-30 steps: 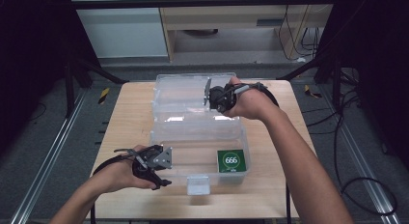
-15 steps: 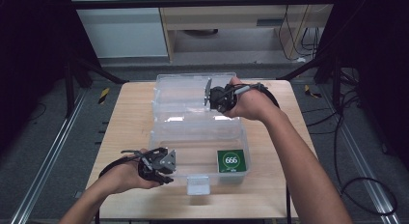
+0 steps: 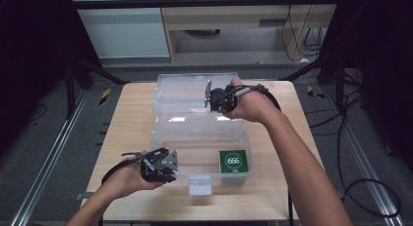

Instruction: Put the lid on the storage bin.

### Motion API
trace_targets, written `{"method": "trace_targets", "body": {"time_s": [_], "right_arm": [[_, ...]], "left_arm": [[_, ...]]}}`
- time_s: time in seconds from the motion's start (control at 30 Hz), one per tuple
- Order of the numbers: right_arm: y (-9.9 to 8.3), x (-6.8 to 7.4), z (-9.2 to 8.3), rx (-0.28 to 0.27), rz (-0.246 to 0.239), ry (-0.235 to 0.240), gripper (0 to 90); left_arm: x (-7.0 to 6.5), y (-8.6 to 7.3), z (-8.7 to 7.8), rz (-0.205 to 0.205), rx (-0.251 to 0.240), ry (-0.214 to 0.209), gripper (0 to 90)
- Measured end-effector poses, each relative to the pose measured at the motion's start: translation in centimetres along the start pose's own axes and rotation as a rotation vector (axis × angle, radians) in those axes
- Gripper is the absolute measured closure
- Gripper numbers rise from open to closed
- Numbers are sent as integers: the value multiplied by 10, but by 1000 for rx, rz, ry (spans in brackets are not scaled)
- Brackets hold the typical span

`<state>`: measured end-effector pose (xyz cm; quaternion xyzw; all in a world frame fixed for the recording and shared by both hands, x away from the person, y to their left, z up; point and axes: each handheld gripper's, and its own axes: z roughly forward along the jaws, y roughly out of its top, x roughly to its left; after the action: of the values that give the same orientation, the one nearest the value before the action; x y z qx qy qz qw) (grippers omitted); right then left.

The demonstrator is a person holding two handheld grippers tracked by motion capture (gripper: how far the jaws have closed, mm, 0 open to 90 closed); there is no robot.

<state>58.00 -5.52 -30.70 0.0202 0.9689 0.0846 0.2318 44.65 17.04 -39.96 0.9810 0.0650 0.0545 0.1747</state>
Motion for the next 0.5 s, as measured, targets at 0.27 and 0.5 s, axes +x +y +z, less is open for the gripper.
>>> {"method": "trace_targets", "body": {"time_s": [0.27,0.5], "right_arm": [[2,3,-3,-4,-22,-9,827],[4,9,-9,1,-36,-14,846]], "left_arm": [[1,-1,1,-20,-12,14,818],[-3,1,1,-42,-10,42,811]]}}
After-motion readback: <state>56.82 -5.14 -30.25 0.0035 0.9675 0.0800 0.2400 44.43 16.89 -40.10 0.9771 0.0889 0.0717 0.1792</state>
